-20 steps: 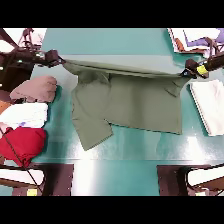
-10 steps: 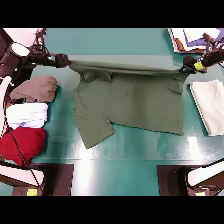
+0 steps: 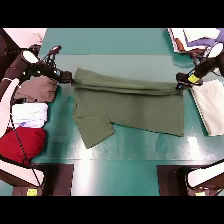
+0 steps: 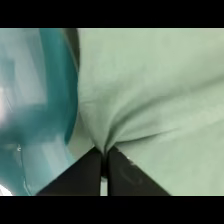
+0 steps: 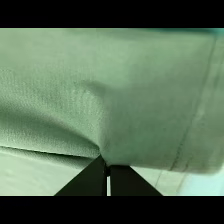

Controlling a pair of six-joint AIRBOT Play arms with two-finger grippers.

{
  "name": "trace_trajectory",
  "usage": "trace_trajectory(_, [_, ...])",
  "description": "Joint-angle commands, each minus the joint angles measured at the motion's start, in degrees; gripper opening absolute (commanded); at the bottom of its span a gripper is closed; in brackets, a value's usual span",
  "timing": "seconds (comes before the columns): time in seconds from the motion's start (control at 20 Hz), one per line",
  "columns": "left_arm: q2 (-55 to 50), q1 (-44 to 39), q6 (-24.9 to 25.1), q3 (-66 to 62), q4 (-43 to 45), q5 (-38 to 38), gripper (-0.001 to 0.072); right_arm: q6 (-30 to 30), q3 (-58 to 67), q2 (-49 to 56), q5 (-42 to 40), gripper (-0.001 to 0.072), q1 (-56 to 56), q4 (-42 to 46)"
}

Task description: Fold the shirts.

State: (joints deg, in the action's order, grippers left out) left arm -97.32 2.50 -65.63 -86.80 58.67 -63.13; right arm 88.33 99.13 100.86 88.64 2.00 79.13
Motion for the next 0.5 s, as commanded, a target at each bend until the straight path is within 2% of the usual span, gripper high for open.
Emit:
trace_trajectory(0.0, [-0.28, -0.02, -0.04, 2.12, 0.31, -1.20, 0.0025, 1.20, -6.14, -2.95, -5.81, 0.0017, 0.15, 0.26])
trace_trajectory(0.05, [-0.28, -0.02, -0.55, 2.08, 0.31, -1.55, 0.0028, 1.22, -6.75, -3.56, -6.73, 0.0018, 0.15, -0.11])
trace_trajectory(0.1, [-0.28, -0.02, -0.90, 2.05, 0.31, -2.51, 0.0229, 1.25, -6.80, -3.87, -6.56, 0.0024, 0.15, -0.11])
trace_trajectory(0.15, [-0.28, 0.00, -1.79, 2.05, 0.33, -3.17, 0.0504, 1.22, -6.23, -3.85, -5.09, 0.0159, 0.15, -0.15])
trace_trajectory(0.2, [-0.28, 0.04, -2.64, 2.05, 0.33, -3.87, 0.0545, 1.22, -5.55, -3.82, -3.80, 0.0380, 0.15, -0.13])
trace_trajectory(0.25, [-0.24, 0.35, -3.65, 2.05, 0.59, -4.92, 0.0545, 1.20, -4.57, -3.82, -2.25, 0.0402, 0.13, -0.09])
trace_trajectory(0.45, [1.31, 4.07, -5.99, 3.10, 0.74, -15.34, 0.0545, -0.83, -5.86, -8.92, 2.91, 0.0402, -1.33, -0.13])
